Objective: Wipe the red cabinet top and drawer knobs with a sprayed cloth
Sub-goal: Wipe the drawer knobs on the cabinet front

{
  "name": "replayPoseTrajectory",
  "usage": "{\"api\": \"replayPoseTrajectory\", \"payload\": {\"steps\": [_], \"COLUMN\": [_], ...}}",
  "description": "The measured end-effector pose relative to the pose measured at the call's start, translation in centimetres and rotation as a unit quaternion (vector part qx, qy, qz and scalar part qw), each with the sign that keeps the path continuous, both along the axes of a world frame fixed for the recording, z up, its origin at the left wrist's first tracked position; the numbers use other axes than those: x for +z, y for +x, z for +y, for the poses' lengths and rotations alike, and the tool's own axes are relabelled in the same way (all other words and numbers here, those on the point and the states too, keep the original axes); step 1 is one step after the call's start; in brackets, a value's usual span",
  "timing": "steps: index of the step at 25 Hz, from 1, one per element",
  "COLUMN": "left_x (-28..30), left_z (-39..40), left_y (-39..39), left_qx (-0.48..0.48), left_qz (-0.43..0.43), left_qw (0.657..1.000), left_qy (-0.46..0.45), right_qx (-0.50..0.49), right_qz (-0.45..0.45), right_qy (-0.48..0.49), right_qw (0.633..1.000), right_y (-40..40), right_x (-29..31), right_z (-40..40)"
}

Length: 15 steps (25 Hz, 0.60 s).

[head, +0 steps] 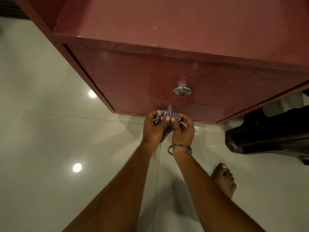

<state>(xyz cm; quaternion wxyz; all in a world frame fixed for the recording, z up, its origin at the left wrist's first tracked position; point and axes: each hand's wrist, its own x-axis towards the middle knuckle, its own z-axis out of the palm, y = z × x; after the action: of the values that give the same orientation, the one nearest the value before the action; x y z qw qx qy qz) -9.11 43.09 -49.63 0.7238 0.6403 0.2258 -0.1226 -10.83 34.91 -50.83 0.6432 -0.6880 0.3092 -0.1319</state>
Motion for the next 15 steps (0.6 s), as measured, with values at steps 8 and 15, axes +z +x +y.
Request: {"api": "replayPoseTrajectory", "payload": {"steps": [8,15], "left_x": [0.0,-0.2], "left_z": [-0.1,0.1], "left_y": [0.6,1.2], "left_qx": [0.004,0.001], "left_qz": [0.074,0.086], "left_qw": [0.997,0.994], "left_qy": [0.018,0.072], "right_qx": [0.053,0.029], "right_qz": [0.04,0.076], "right_qy": [-0.037,-0.017], "right_qw": [0.997,0.996], "right_y": [0.9,1.2], "right_x": [-0.2,-0.2], "right_z": [-0.5,0.1]}}
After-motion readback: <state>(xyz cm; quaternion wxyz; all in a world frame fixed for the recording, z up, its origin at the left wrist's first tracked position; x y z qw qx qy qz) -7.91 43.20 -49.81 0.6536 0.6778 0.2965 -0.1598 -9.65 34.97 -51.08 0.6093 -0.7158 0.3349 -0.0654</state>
